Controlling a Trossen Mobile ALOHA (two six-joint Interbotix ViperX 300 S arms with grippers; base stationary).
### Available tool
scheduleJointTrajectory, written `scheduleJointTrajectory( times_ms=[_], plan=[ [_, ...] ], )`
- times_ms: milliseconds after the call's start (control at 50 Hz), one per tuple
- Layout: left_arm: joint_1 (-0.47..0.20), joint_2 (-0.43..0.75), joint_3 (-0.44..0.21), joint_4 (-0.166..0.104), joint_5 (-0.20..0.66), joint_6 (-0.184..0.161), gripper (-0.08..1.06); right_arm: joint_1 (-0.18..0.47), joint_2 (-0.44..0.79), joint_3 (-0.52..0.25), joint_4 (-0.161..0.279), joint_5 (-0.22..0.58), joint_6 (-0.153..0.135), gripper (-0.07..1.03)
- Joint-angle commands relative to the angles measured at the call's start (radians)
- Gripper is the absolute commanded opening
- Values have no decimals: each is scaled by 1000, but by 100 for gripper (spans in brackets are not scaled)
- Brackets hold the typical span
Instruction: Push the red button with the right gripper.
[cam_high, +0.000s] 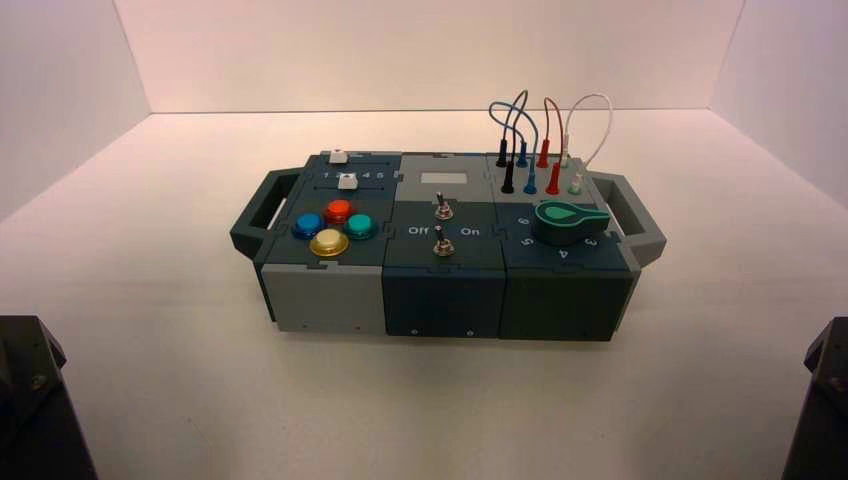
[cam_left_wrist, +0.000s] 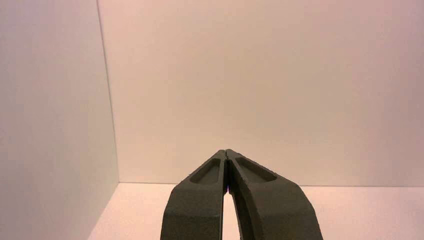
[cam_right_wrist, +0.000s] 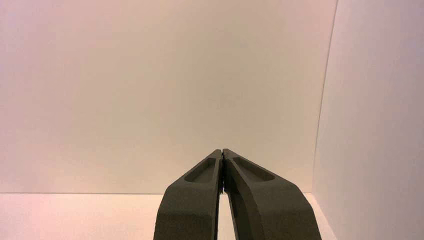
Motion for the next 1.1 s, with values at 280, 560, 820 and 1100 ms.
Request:
scheduleJointTrajectory(
  times_ms=[280,560,820,1100],
  plan=[
    [-11,2,-25,0,8,0,-3,0,-44,-23,3,43,0,-2],
    [-72,60,-77,-2,133,0,-3,14,-15,-49,5,140,2,-2],
    [-175,190,-183,-2,339,0,-3,114,60,-91,6,295,6,-2],
    [-244,285,-284,-2,618,0,-3,299,107,-97,8,425,6,-2]
  ],
)
